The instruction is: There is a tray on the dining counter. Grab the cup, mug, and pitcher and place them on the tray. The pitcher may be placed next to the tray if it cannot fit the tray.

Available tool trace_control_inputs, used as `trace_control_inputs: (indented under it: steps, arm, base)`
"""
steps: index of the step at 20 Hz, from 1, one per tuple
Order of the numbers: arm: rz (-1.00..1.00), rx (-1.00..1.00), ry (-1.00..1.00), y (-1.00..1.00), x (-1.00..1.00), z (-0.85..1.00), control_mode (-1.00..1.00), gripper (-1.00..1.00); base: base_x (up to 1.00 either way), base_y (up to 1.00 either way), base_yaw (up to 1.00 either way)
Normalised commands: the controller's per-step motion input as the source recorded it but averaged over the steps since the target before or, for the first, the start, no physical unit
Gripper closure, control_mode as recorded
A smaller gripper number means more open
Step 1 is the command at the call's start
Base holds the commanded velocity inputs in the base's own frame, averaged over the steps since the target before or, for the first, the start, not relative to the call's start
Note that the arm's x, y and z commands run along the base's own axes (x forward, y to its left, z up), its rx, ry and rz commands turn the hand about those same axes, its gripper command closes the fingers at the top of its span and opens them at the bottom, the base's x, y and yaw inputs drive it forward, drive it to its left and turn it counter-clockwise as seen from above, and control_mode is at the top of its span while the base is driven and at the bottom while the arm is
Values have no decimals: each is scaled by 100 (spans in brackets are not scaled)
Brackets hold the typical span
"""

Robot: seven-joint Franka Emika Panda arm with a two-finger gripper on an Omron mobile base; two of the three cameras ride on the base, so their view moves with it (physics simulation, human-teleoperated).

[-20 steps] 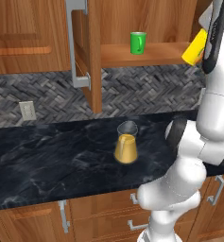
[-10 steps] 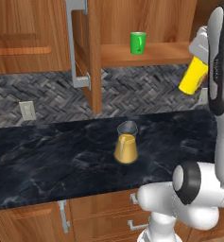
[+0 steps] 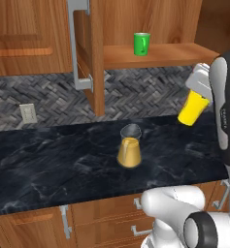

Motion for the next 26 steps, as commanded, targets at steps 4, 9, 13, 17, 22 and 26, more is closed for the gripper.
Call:
trace_control_inputs:
  steps: [4, 9, 13, 17, 22, 26]
  arm:
    - [19, 0, 0, 5, 0, -35, -100, 100]
    - [19, -5, 0, 22, 0, -40, -100, 100]
    - [14, -14, 0, 36, 1, -38, -100, 100]
    - [14, -17, 0, 43, 6, -41, -100, 100]
    - [7, -14, 1, 26, 9, -25, -100, 100]
    - [5, 0, 3, 0, 20, -2, -100, 100]
  base:
    - [0, 0, 0]
    - [0, 0, 0]
    - [0, 0, 0]
    - [0, 0, 0]
    - [0, 0, 0]
    - [0, 0, 0]
